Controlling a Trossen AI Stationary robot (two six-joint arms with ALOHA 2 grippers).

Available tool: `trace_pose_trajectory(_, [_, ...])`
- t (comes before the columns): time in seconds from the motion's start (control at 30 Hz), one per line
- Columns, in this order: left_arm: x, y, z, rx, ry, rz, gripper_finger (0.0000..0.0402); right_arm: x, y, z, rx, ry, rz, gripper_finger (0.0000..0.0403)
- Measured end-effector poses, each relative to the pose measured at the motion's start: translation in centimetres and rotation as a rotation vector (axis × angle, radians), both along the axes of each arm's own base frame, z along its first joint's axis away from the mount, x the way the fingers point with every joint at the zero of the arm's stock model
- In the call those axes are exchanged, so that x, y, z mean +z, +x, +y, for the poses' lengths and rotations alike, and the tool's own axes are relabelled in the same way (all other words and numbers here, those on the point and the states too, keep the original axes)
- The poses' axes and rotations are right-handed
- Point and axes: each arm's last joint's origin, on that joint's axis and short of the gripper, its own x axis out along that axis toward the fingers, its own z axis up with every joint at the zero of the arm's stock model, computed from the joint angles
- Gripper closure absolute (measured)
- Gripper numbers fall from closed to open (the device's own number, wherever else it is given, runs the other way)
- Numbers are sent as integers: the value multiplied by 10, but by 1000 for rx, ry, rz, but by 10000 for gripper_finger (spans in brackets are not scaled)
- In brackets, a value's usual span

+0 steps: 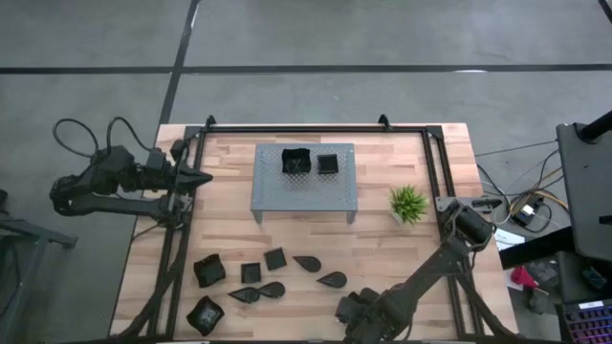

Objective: Pick & Place Mini shaped plates
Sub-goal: Stack the distorted square plate on top of the distorted square plate on the shelf

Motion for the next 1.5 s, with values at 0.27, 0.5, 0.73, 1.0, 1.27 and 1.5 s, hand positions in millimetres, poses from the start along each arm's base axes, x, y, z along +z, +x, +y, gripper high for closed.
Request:
trace_pose_trajectory(0.27, [0,0,0,0,0,0,401,-5,-2,-2,2,-21,10,326])
trace_pose_trajectory(0.5, [0,0,0,0,0,0,401,-6,-2,-3,-5,-38,-6,331])
trace_pose_trajectory(0.73, [0,0,0,0,0,0,401,-8,-2,-2,-8,-42,-7,322])
trace_pose_trajectory(1.0, [0,0,0,0,0,0,401,-17,-1,-1,-5,-63,-1,318])
trace_pose_trajectory(1.27, [0,0,0,0,0,0,401,-24,-2,2,12,-59,29,318])
trace_pose_trajectory(1.5, [0,0,0,0,0,0,401,-24,-2,1,10,-65,35,344])
